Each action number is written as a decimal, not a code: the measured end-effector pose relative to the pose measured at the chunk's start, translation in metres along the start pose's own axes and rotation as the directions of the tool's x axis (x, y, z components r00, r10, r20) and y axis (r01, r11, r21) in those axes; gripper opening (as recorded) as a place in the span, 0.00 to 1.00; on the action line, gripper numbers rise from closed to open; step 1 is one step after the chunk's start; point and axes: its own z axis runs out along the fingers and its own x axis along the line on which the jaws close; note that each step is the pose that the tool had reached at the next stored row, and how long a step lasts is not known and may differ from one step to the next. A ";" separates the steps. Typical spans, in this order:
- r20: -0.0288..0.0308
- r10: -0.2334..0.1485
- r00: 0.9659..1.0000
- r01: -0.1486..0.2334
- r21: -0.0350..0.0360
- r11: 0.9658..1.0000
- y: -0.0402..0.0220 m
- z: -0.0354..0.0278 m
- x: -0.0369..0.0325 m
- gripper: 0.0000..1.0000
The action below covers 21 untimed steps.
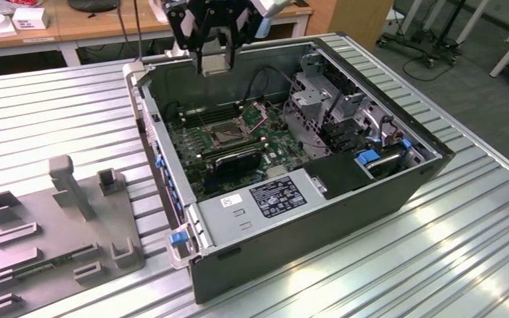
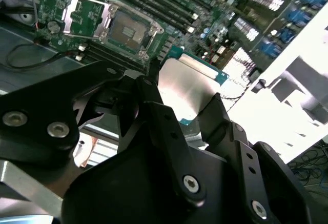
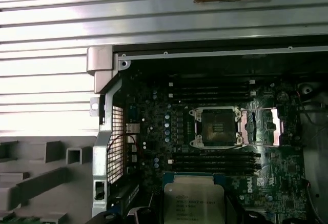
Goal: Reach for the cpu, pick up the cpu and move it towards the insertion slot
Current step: 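Pick up the cpu and move it towards the insertion slot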
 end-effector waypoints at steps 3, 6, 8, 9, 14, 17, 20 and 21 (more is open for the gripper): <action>0.000 0.000 1.000 0.000 0.000 1.000 0.0094 0.0032 -0.0058 0.54; 0.000 0.000 1.000 0.000 0.000 1.000 0.0179 0.0066 -0.0129 0.54; 0.000 0.000 1.000 0.000 0.000 1.000 0.0232 0.0087 -0.0178 0.54; 0.000 0.000 1.000 0.000 0.000 1.000 0.0260 0.0100 -0.0204 0.54; 0.000 0.000 1.000 0.000 0.000 1.000 0.0378 0.0154 -0.0312 0.54; 0.000 0.000 1.000 0.000 0.000 1.000 0.0447 0.0181 -0.0371 0.54; 0.000 0.000 1.000 0.000 0.000 1.000 0.0507 0.0205 -0.0420 0.54; 0.000 0.000 1.000 0.000 0.000 1.000 0.0526 0.0212 -0.0435 0.54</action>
